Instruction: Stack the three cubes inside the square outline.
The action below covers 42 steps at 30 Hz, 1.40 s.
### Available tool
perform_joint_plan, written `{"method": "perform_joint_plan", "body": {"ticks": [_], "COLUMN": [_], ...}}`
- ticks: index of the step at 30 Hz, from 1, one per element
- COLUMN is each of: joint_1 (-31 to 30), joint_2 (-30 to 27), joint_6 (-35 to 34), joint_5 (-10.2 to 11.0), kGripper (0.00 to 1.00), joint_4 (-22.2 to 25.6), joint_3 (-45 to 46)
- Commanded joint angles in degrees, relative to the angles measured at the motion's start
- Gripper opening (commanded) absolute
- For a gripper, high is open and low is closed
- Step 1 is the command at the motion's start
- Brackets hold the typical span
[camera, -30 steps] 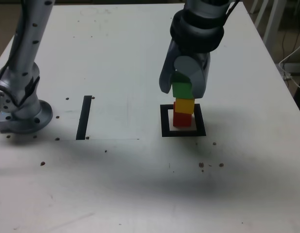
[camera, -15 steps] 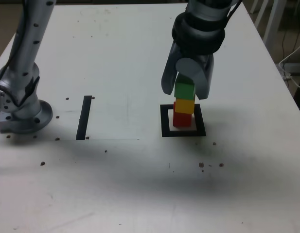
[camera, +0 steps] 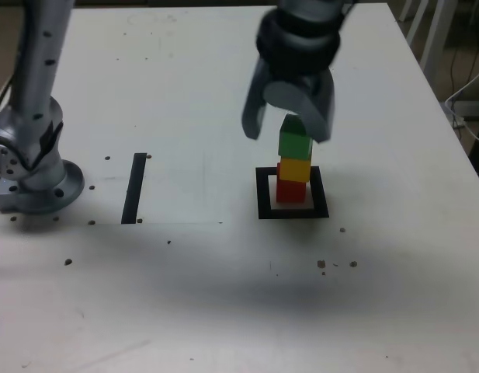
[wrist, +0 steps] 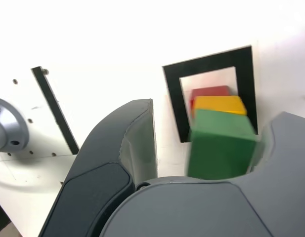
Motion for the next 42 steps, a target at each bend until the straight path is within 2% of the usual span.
{"method": "perform_joint_plan", "body": {"ticks": [1, 9, 16, 20, 24, 33, 42], "joint_1": [0.13, 0.39, 2.31, 2.83, 2.84, 3.6, 4.12], "joint_2": [-3.23, -10.51, -14.32, -16.27, -18.06, -19.02, -19.22], "joint_6": [-1.13, -3.25, -4.18, -5.13, -6.15, -6.5, -6.5], "joint_5": [0.68, 0.56, -2.87, -3.78, -4.8, -8.87, -10.71], "kGripper": [0.99, 0.99, 0.99, 0.99, 0.99, 0.99, 0.99], "joint_4": [0.32, 0.96, 0.44, -0.63, -3.72, -13.1, -16.59], "joint_3": [1.86, 8.32, 16.35, 20.99, 26.6, 37.81, 42.81]}}
